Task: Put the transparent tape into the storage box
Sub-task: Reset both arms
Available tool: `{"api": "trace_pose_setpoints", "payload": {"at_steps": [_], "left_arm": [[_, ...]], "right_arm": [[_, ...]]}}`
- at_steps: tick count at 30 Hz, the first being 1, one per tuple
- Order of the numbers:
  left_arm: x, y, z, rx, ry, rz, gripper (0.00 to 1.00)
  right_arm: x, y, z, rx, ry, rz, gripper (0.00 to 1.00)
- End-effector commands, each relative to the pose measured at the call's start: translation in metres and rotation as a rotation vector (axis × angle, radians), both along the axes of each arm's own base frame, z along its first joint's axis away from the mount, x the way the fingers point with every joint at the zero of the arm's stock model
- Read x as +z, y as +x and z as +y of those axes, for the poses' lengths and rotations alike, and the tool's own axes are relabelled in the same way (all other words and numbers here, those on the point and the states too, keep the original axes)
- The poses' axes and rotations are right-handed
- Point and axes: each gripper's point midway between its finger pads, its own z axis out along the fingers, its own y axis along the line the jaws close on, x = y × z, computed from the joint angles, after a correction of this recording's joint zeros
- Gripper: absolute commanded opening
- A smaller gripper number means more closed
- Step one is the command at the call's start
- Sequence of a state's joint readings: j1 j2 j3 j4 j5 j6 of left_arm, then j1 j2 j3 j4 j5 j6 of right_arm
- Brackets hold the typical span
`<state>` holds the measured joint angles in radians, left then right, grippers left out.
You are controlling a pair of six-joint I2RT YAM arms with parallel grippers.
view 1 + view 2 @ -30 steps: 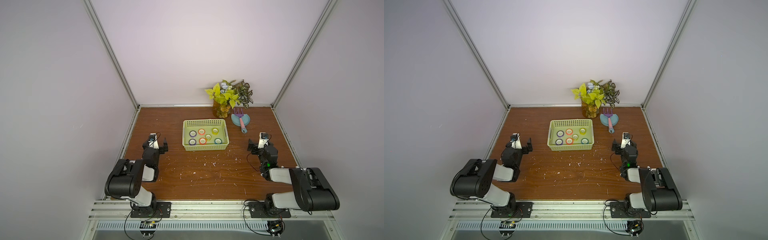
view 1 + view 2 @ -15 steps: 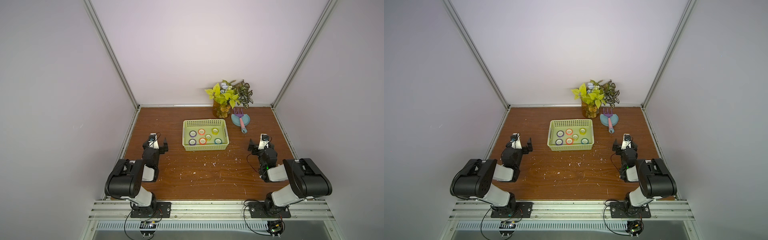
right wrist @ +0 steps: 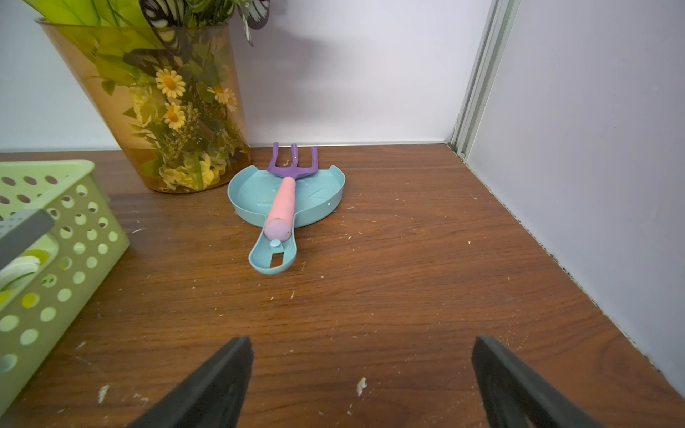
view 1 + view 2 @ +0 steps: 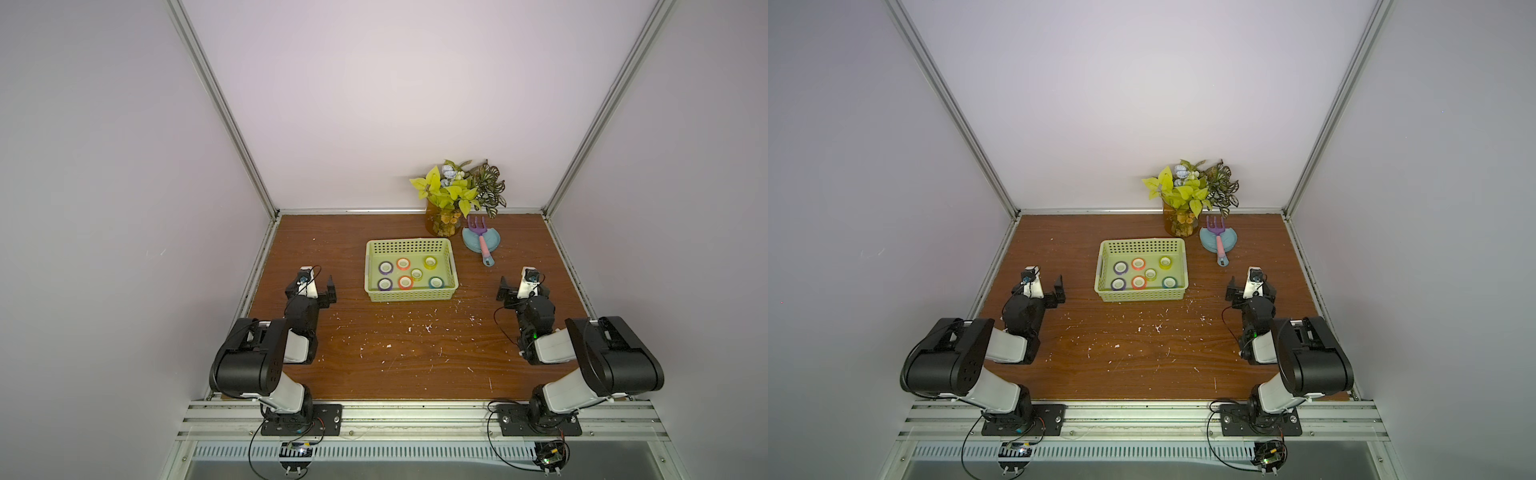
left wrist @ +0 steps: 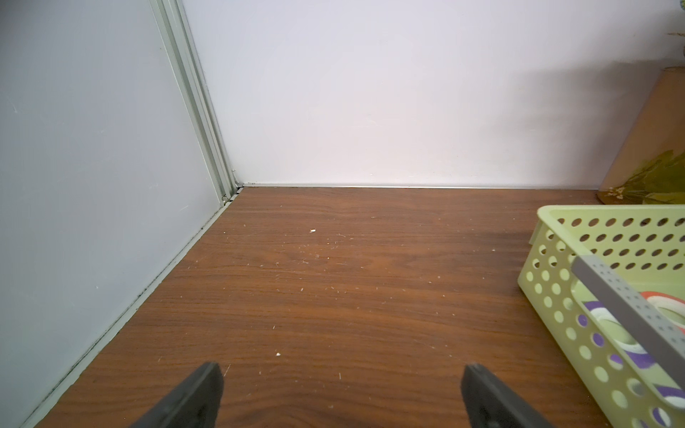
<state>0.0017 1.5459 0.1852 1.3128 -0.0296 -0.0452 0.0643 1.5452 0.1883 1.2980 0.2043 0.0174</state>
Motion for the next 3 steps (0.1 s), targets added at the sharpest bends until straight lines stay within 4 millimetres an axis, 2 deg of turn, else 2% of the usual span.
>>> {"api": "trace_pose_setpoints", "payload": {"at_steps": [1,3], "left_arm": [[0.0065,0.0031,0.0024,0.000,0.012,-0.025,0.99],[0.0072,0.0031,0.0009,-0.009,0.015,-0.026,0.99]], "right_arm": [[0.0180,0.0045,-0.0003,-0.006,-0.005,-0.068,0.99],[0.0179,0.0045,-0.0003,-0.006,-0.005,-0.067,0.99]]}}
